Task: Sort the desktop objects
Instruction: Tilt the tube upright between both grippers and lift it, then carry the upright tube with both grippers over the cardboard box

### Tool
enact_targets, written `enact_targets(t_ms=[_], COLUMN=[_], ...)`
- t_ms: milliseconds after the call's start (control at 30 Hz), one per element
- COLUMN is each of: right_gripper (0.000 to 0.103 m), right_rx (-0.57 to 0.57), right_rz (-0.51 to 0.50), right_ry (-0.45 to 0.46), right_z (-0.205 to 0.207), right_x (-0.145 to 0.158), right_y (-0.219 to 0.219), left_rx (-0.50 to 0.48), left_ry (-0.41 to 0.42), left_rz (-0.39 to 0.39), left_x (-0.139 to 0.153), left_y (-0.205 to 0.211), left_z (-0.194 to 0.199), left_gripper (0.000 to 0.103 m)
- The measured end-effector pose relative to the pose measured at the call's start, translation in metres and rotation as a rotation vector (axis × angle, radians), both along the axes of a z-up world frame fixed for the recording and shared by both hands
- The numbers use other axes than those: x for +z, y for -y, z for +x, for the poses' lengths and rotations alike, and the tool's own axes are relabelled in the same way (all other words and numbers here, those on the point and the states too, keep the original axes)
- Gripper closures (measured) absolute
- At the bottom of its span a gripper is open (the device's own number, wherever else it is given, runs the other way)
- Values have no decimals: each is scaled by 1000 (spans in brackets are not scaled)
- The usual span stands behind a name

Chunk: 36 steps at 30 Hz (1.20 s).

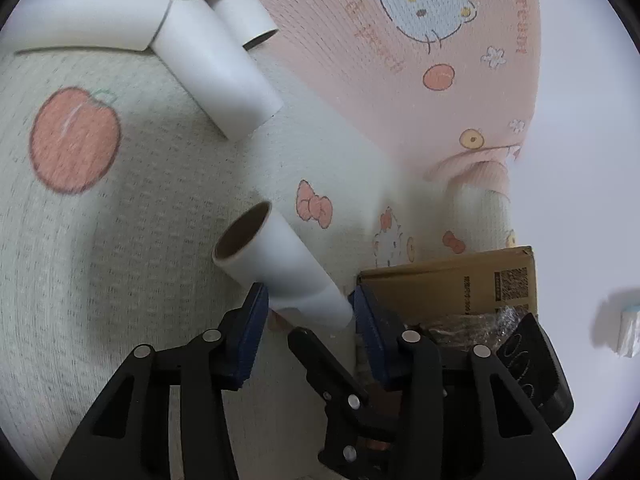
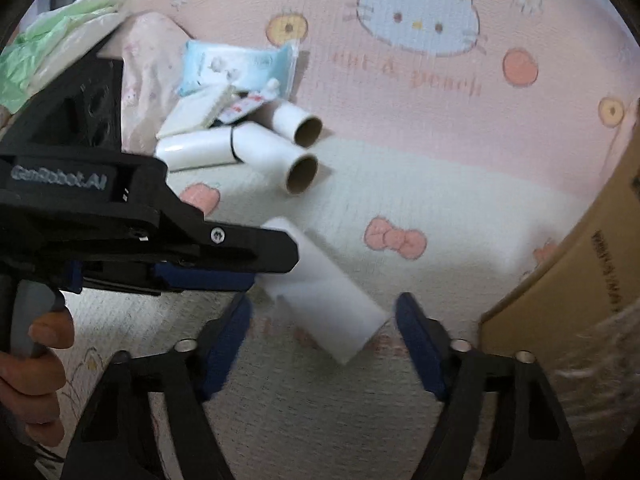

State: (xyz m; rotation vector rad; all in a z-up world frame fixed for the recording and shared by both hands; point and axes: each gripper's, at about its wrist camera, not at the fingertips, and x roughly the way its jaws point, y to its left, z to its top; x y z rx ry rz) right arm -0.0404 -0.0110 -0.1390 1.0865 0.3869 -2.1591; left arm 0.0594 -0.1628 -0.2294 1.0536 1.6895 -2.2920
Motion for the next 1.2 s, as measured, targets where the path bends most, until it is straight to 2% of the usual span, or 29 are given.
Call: enact_targets(t_ms=[67,167,400,667,1067,1100,1167,1200], right_gripper=[45,46,46,46,47,48,61,61], right_rx=[-15,-25,14,-38,-72,-74,-89,-90], right_rz=[-16,-62,-149,-125,-131,-134,-118,-121], right_ry=[22,111,261,282,324,317,289,293], right_z=[-5,-13,-9,-15,-34,-35,-35,-36], right_x=[-1,-3,-3,-13,-28,-28,-27,-27], right_y=[-3,-10,-11,-4,5,7,8,7], left_rx=[-9,-39,-87,-109,-122,-122,-129,-136], left_ry=[5,16,27,57,89,91,94,88], left_rz=[-5,-9,-51,-25,-51,-59,-96,-102], left_x=[1,2,8,-2,-8,-9,-8,-7], left_y=[3,5,6,4,5,5,5,4], left_z=[-4,-11,-26,-32,-44,-44,-43,-42], left_gripper=[55,55,55,55,55,57,61,61])
